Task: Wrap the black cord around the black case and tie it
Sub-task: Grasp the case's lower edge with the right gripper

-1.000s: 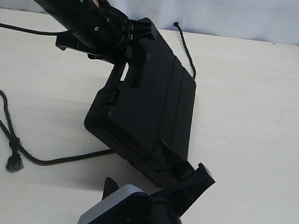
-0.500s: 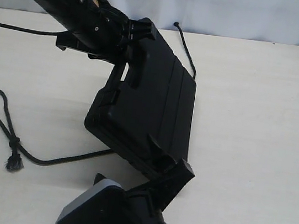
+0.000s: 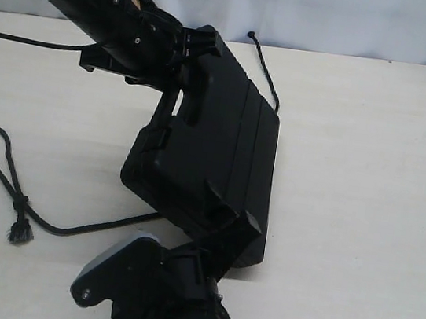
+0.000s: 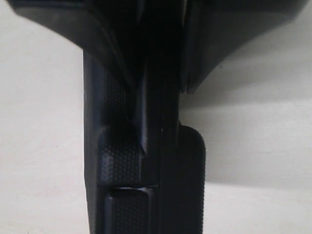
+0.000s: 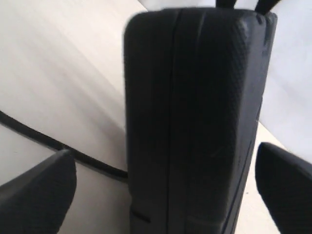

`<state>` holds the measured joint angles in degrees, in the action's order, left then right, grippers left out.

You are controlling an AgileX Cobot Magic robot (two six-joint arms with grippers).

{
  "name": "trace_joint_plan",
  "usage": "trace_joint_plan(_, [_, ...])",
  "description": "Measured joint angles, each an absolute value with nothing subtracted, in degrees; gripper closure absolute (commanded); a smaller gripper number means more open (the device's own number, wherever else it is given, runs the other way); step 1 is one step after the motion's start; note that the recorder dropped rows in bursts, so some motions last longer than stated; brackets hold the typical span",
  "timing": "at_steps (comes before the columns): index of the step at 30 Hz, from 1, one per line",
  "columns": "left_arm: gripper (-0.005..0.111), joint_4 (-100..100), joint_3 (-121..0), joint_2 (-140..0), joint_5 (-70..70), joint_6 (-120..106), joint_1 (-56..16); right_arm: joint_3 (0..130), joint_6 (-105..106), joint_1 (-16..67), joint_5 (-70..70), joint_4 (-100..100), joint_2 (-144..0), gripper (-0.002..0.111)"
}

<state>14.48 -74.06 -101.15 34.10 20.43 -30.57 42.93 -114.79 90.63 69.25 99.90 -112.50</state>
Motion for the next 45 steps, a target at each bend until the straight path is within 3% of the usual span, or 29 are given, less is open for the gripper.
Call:
trace_joint_plan(23, [0.107,15.76,-74.20,-101.15,33.88,20.07,-30.57,44.16,-114.43,83.44,68.23,99.96,-112.59,0.018])
trace_joint_plan(26, [0.107,15.94,-74.22,-101.15,33.64,20.07,-30.57,45.26,-113.29,83.09,68.26,99.96,-112.59,0.030])
trace_joint_plan(36, [0.107,16.76,-74.32,-101.15,32.62,20.73,-30.57,46.19,-112.87,83.09,67.83,99.96,-112.59,0.101])
trace_joint_plan(45, [0.107,16.86,-74.32,-101.15,32.50,20.73,-30.57,46.19,-113.45,83.09,67.83,99.96,-112.59,0.104])
